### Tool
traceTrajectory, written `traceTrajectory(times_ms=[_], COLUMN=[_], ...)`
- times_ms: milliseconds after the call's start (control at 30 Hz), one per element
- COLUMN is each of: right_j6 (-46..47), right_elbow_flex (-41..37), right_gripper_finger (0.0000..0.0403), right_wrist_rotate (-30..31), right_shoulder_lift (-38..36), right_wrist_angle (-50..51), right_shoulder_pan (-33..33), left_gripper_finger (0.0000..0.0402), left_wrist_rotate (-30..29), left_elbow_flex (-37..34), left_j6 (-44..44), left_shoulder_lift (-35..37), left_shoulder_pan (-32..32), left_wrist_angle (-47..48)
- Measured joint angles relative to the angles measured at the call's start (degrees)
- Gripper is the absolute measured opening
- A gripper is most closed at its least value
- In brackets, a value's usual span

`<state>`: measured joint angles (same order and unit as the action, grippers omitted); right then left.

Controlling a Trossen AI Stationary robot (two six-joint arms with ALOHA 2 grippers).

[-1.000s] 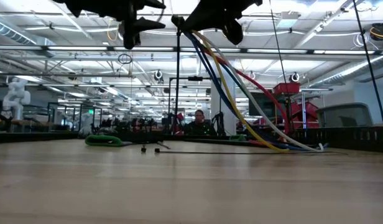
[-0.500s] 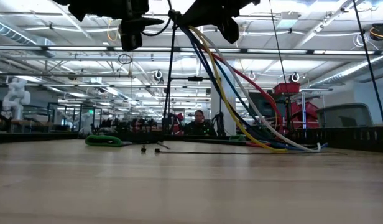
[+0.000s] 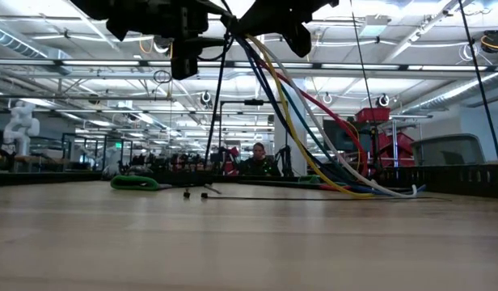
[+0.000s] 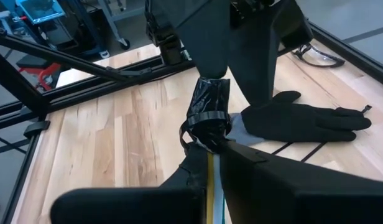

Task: Ziptie cables
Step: Wrap the black zip tie on the cable

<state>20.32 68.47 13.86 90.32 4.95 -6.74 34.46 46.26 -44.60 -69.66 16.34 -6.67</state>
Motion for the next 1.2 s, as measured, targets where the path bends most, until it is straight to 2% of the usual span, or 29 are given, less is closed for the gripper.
traceTrajectory(times_ms=[200,533,733,1033,1200], right_j6=[0.0,0.0,0.0,0.4,0.6], right_elbow_flex=[0.0,0.0,0.0,0.0,0.0], right_gripper_finger=[0.0012,0.0012,0.0012,0.0012,0.0012], right_wrist_rotate=[-0.4,-0.4,-0.4,-0.4,-0.4], right_shoulder_lift=[0.0,0.0,0.0,0.0,0.0], right_wrist_angle=[-0.1,-0.1,-0.1,-0.1,-0.1], right_shoulder_pan=[0.0,0.1,0.1,0.1,0.1], left_gripper_finger=[0.0183,0.0183,0.0183,0.0183,0.0183], left_wrist_rotate=[3.3,3.9,-0.9,-1.1,-5.8], left_elbow_flex=[0.0,0.0,0.0,0.0,0.0], left_j6=[-2.1,-3.1,-1.4,-1.3,0.7], left_shoulder_lift=[0.6,2.3,2.3,2.3,2.3], left_shoulder_pan=[0.0,-1.3,-1.9,-4.5,-5.2], left_wrist_angle=[-0.2,-0.2,-0.2,1.9,3.2])
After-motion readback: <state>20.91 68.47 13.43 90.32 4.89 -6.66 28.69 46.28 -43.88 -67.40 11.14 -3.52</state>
